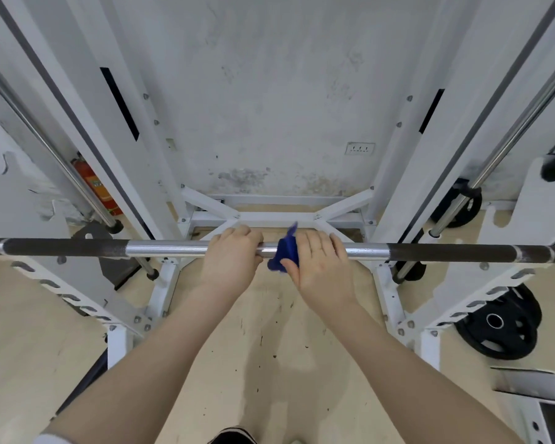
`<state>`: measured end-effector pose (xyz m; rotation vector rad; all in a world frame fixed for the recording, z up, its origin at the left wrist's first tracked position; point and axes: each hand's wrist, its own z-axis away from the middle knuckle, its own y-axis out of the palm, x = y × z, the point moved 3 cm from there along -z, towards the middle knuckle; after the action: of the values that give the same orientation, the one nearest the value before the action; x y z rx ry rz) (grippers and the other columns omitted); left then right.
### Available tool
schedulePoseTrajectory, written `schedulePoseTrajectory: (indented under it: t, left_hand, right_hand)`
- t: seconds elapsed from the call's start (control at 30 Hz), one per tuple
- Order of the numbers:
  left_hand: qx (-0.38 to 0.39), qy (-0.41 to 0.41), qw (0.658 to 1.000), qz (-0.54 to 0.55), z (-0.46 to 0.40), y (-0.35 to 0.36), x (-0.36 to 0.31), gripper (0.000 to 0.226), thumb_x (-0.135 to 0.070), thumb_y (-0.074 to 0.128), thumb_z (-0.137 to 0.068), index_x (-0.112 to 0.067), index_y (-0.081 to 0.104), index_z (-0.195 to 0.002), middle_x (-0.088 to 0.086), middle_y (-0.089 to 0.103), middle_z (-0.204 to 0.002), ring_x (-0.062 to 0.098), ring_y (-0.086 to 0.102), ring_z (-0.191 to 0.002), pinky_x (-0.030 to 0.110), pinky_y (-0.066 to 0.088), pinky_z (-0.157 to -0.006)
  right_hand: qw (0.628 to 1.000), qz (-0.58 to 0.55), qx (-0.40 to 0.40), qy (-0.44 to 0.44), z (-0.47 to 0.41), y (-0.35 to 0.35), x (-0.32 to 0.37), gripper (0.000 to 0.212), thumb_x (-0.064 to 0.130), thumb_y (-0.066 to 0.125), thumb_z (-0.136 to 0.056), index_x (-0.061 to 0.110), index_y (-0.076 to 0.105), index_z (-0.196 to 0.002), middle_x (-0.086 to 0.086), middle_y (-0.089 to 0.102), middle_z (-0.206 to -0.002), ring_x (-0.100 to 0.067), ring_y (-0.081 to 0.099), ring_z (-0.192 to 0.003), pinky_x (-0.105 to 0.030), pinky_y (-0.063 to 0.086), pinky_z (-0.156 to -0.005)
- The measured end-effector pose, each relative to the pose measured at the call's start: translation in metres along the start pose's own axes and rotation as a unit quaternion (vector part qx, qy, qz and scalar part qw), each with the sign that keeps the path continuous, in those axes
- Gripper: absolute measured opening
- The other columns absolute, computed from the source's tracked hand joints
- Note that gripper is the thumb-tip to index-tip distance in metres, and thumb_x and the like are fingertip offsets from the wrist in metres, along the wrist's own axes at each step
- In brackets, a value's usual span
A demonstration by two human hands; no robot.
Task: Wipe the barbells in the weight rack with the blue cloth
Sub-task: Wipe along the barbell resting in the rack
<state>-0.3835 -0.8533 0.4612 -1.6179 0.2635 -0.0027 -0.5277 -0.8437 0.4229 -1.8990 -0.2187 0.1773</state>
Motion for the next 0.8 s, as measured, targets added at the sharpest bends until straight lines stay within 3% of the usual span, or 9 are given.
schedulePoseTrajectory:
  t: [0.1,0.2,0.27,0.33,0.4,0.5,0.67,0.73,0.8]
  left_hand:
    - [0.000,0.009,1.000,0.003,0.001,-0.001,0.000,0.026,-0.023,0.053,-0.090,-0.018,0.056,-0.115,0.001,0.058,-0.114,0.023,0.049,-0.110,0.031,0.036,-0.085]
    - [0.008,0.018,1.000,0.001,-0.001,-0.003,0.001,0.026,-0.024,0.052,-0.090,-0.018,0.057,-0.115,0.001,0.058,-0.115,0.023,0.049,-0.111,0.030,0.036,-0.083]
    - [0.016,0.019,1.000,-0.005,-0.004,-0.004,0.002,0.025,-0.024,0.053,-0.090,-0.016,0.057,-0.113,0.003,0.058,-0.114,0.024,0.049,-0.110,0.030,0.036,-0.081]
    - [0.023,0.024,0.999,-0.026,-0.005,-0.004,0.001,0.023,-0.022,0.052,-0.089,-0.015,0.056,-0.111,0.004,0.058,-0.112,0.025,0.051,-0.107,0.030,0.036,-0.077]
    - [0.032,0.037,0.998,-0.040,-0.007,-0.003,0.000,0.022,-0.018,0.050,-0.089,-0.014,0.055,-0.110,0.005,0.057,-0.111,0.026,0.052,-0.104,0.029,0.033,-0.073]
    - [0.052,0.061,0.997,0.012,-0.012,-0.002,-0.003,0.031,-0.022,0.050,-0.089,-0.015,0.052,-0.119,0.005,0.056,-0.116,0.026,0.051,-0.107,0.030,0.038,-0.080]
    - [0.045,0.124,0.986,0.103,-0.013,-0.003,-0.014,0.040,-0.021,0.049,-0.091,-0.017,0.047,-0.130,0.002,0.055,-0.124,0.022,0.047,-0.115,0.032,0.040,-0.094]
    - [0.040,0.139,0.983,0.110,-0.012,-0.001,-0.017,0.033,-0.017,0.047,-0.092,-0.017,0.051,-0.125,0.002,0.055,-0.122,0.023,0.048,-0.112,0.034,0.043,-0.088]
    - [0.029,0.136,0.986,0.095,-0.012,0.004,-0.018,0.030,-0.009,0.045,-0.092,-0.016,0.054,-0.119,0.002,0.054,-0.119,0.024,0.050,-0.107,0.033,0.043,-0.077]
  right_hand:
    - [0.982,-0.072,0.133,0.116,-0.041,-0.009,-0.008,0.055,0.048,0.022,-0.098,0.013,0.053,-0.069,-0.002,0.057,-0.068,-0.022,0.056,-0.063,-0.029,0.038,-0.055]
    - [0.938,-0.155,0.218,0.220,-0.062,-0.005,-0.018,0.045,0.040,0.027,-0.096,0.012,0.051,-0.070,0.000,0.046,-0.062,-0.022,0.052,-0.067,-0.028,0.037,-0.059]
    - [0.967,-0.086,0.174,0.164,-0.053,-0.007,-0.014,0.035,0.030,0.034,-0.096,0.011,0.055,-0.075,0.000,0.043,-0.059,-0.024,0.051,-0.064,-0.028,0.037,-0.065]
    - [0.995,0.012,0.059,0.080,-0.026,-0.003,-0.006,0.021,0.021,0.048,-0.090,0.011,0.059,-0.076,-0.002,0.051,-0.060,-0.025,0.053,-0.060,-0.034,0.041,-0.071]
    - [0.997,0.017,-0.018,0.072,0.001,-0.001,-0.008,0.025,0.028,0.044,-0.090,0.012,0.063,-0.088,-0.003,0.063,-0.081,-0.024,0.060,-0.079,-0.039,0.041,-0.090]
    - [0.997,0.013,-0.003,0.080,0.008,-0.001,-0.021,0.035,0.038,0.036,-0.090,0.015,0.062,-0.093,0.000,0.064,-0.090,-0.022,0.060,-0.088,-0.044,0.034,-0.104]
    - [0.937,-0.046,0.159,0.307,-0.027,-0.015,-0.065,0.048,0.036,0.025,-0.092,0.013,0.053,-0.061,0.001,0.051,-0.060,-0.024,0.060,-0.080,-0.046,0.014,-0.114]
    - [0.936,-0.024,0.145,0.320,-0.024,-0.018,-0.061,0.049,0.037,0.025,-0.094,0.012,0.057,-0.065,0.000,0.054,-0.066,-0.025,0.059,-0.086,-0.047,0.012,-0.115]
    - [0.947,0.015,0.108,0.303,-0.010,-0.013,-0.038,0.048,0.037,0.025,-0.095,0.012,0.065,-0.087,-0.004,0.063,-0.089,-0.026,0.056,-0.101,-0.045,0.011,-0.114]
